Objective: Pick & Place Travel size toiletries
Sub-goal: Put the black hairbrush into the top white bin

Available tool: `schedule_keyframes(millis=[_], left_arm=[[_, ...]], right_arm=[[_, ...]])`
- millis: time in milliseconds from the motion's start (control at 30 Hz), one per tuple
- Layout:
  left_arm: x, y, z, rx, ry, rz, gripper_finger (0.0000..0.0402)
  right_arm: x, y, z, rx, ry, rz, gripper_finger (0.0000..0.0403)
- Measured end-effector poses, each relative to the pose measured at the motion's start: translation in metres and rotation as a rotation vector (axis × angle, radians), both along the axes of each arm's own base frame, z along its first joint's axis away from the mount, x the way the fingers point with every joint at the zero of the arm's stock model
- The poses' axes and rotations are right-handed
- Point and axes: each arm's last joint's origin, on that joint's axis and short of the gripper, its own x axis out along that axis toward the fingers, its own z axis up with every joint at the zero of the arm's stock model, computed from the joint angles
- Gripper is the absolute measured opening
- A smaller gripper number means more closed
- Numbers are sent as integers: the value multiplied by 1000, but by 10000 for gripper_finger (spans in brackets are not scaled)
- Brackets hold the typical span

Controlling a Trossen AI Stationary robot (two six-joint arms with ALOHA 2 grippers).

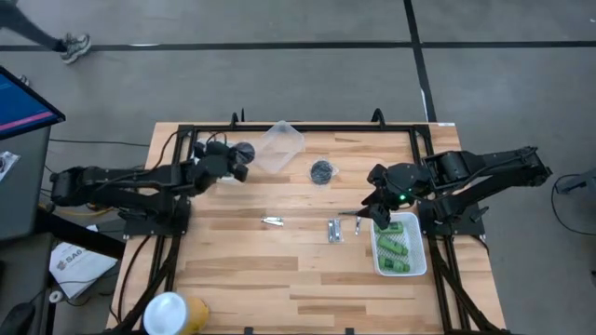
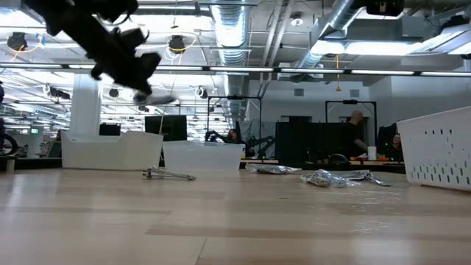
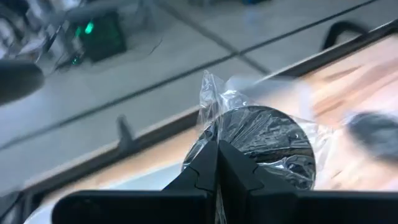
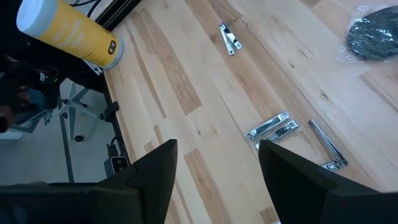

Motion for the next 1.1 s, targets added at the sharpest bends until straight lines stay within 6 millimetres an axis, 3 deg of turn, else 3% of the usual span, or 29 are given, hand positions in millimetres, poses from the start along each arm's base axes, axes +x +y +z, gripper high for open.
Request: schedule_keyframes(millis=[300, 433, 667, 833, 967, 1100], left_arm=[[-14, 13, -22, -84, -7, 110, 2], [-18, 15, -27, -94, 21, 132, 21], [-20, 15, -29, -99, 49, 135, 105], [-21, 14, -26, -105, 24, 124, 185], [-23, 12, -12, -164, -137, 100, 250], [-28, 9, 6, -208, -313, 79, 280]], right_arm=[[0, 0, 0, 1, -3, -1, 219], [1, -2, 0, 11, -1, -22, 219], [1, -6, 0, 19, 0, -51, 219], [1, -15, -1, 7, 12, -175, 226], [3, -33, -3, -11, 14, -334, 239], [18, -61, -16, -43, 87, -463, 242]])
